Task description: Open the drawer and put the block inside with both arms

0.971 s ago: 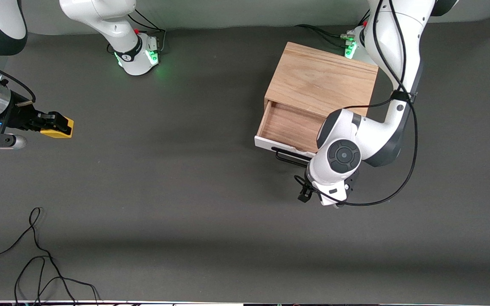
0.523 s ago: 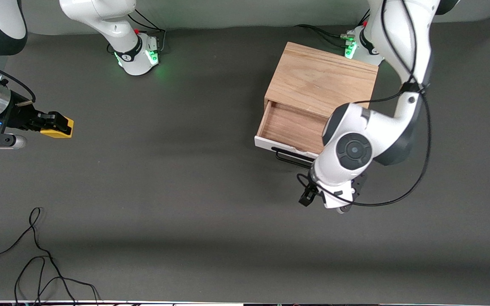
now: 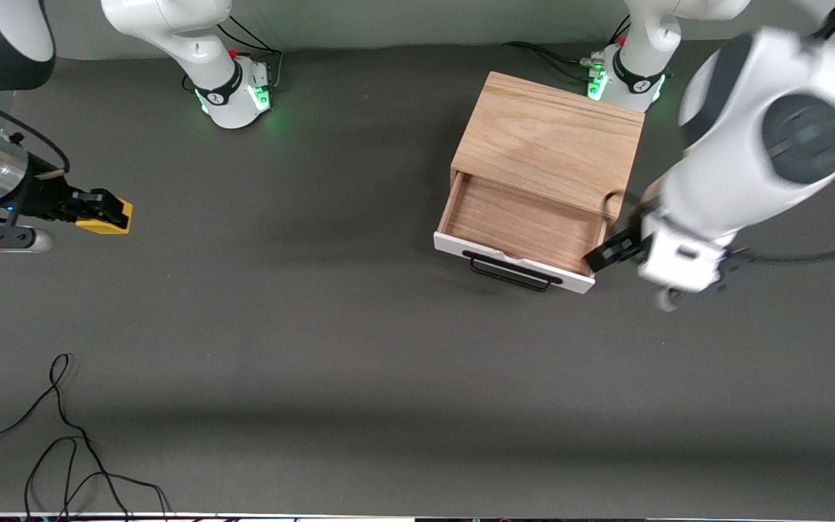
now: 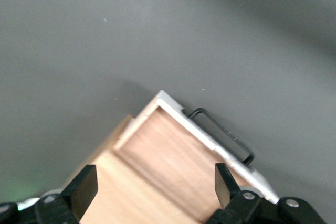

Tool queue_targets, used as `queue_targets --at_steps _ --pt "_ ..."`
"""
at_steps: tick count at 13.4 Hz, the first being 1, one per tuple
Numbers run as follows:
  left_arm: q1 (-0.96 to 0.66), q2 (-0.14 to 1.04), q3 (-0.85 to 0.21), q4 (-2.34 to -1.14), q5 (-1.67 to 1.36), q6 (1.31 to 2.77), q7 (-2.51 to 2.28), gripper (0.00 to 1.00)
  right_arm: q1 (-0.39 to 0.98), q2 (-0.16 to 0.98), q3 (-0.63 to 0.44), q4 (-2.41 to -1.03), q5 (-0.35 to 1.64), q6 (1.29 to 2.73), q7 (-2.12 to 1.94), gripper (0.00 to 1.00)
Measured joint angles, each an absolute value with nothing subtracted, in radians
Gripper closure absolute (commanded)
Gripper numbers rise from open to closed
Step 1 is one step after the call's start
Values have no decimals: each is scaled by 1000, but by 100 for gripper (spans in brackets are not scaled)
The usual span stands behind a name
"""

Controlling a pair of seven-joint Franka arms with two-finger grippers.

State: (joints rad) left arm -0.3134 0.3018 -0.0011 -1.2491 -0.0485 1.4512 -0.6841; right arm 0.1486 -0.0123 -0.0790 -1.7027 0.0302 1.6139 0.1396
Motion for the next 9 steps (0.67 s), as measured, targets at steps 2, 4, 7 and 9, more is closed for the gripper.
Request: queue_targets --at_steps 2,4,7,9 --pt "-296 250 -1 -1250 -16 1421 -533 1 189 -13 -76 -1703 30 1614 194 84" --pt "-284 215 -1 -1253 13 1390 -416 1 233 -13 -74 -1703 30 1614 248 84" --pt "-231 184 0 -1301 22 1394 -286 0 315 -13 -72 -1704 30 1618 343 84" --pt "-200 184 0 -1346 22 1436 -217 0 382 -12 -71 -1710 30 1633 422 84"
